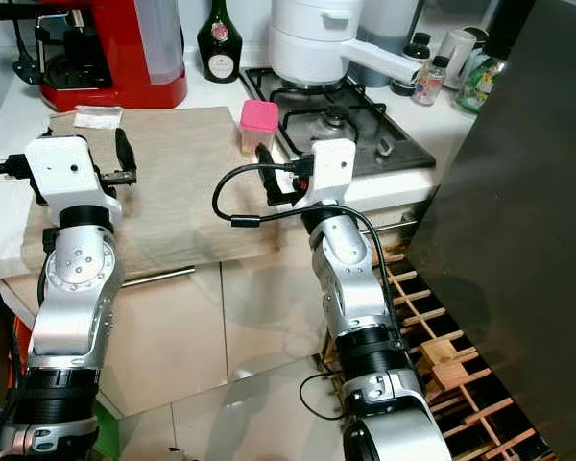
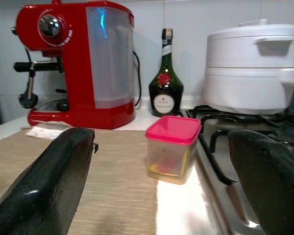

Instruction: Restocking fridge

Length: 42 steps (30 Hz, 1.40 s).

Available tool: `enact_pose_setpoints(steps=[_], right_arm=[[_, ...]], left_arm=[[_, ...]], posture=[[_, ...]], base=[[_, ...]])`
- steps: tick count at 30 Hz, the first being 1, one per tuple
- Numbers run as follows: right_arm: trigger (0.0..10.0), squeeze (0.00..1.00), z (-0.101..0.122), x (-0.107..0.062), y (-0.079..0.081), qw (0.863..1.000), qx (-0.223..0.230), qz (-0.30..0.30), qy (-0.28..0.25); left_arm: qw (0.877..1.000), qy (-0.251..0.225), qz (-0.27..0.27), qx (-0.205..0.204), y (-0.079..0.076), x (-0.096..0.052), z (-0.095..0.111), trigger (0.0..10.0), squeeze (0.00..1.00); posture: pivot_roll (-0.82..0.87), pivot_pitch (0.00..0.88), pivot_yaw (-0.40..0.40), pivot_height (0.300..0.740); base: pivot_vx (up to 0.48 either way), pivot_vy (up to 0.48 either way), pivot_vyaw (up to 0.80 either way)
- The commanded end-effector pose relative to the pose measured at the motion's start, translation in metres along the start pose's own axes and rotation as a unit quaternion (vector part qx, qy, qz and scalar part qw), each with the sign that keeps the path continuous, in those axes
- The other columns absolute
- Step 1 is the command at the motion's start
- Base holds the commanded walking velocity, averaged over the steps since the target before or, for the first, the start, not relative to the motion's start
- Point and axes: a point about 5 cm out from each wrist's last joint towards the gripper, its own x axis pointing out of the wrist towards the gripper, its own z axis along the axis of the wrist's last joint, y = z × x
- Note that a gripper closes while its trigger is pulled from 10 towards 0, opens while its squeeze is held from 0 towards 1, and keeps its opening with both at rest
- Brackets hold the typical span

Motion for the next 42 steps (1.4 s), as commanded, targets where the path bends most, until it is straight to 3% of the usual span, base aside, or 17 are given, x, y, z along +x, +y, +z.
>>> enact_pose_setpoints(steps=[1, 6, 20, 28, 33, 42], right_arm=[[10.0, 0.0, 0.001, 0.0, -0.001, 1.0, -0.006, 0.009, 0.002], [10.0, 0.0, -0.002, -0.001, -0.002, 1.0, -0.016, 0.015, 0.011], [10.0, 0.0, -0.001, -0.002, -0.002, 1.0, -0.006, 0.005, 0.004], [10.0, 0.0, -0.003, -0.004, 0.001, 1.0, -0.01, 0.025, 0.013], [10.0, 0.07, -0.007, -0.006, 0.001, 0.999, -0.006, 0.037, 0.022], [10.0, 0.09, -0.007, -0.009, -0.008, 1.0, -0.005, 0.001, 0.019]], left_arm=[[1.0, -0.006, -0.026, -0.005, -0.016, 0.002, 0.006, 10.0, 0.0], [0.999, -0.014, -0.043, 0.019, -0.026, 0.0, 0.008, 10.0, 0.0], [0.999, -0.008, -0.035, 0.019, -0.024, 0.001, 0.005, 10.0, 0.0], [0.999, 0.0, -0.024, 0.029, -0.022, -0.001, 0.003, 10.0, 0.0], [0.999, -0.004, -0.027, 0.037, -0.024, -0.001, 0.005, 10.0, 0.0], [0.998, -0.006, -0.051, 0.044, -0.032, 0.001, 0.006, 10.0, 0.0]], posture=[[0.05, 0.0, -0.044, 0.74], [0.05, 0.0, -0.048, 0.74], [0.04, 0.0, -0.039, 0.74], [0.04, 0.0, -0.052, 0.74], [0.05, 0.0, -0.05, 0.74], [0.03, 0.0, -0.031, 0.74]], base=[[0.0, 0.48, -0.8], [0.0, 0.288, -0.48], [0.0, 0.0, 0.0], [0.0, 0.0, 0.74], [0.0, 0.0, 0.65], [0.0, 0.0, 0.59]])
